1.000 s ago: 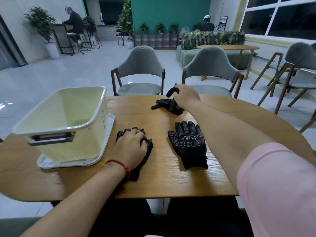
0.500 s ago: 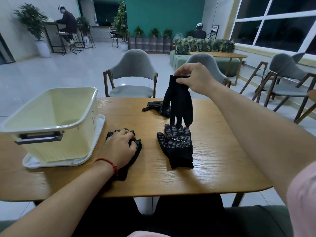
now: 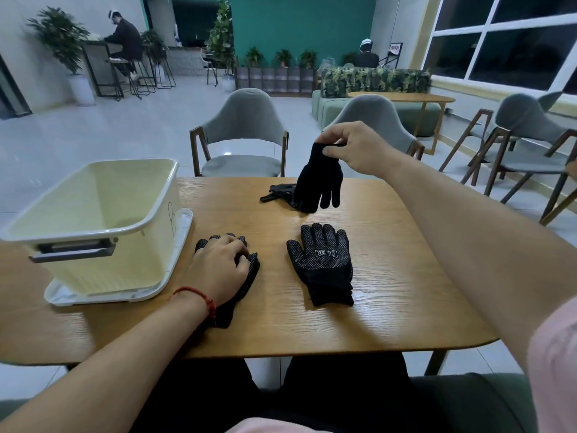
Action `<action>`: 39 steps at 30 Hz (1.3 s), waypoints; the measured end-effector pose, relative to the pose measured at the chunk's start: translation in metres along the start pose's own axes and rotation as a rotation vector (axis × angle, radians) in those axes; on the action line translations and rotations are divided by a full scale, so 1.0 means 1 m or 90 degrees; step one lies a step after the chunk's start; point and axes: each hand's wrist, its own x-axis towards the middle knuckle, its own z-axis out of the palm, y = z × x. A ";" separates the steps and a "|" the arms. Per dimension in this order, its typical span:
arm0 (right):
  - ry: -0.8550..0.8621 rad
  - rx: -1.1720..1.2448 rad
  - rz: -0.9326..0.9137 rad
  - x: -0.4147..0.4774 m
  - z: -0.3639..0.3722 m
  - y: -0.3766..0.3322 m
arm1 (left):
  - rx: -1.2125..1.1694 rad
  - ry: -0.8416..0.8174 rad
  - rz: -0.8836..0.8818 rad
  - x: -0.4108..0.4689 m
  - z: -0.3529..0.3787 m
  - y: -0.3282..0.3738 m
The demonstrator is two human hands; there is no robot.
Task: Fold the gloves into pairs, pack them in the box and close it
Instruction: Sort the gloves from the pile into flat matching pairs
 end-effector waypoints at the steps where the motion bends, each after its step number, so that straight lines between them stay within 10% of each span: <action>1: -0.002 -0.001 -0.002 0.000 -0.001 -0.002 | 0.000 0.001 0.000 0.000 0.000 0.000; 39: 0.086 -0.060 -0.014 -0.217 0.138 -0.021 | 0.010 -0.009 0.000 0.000 -0.002 0.001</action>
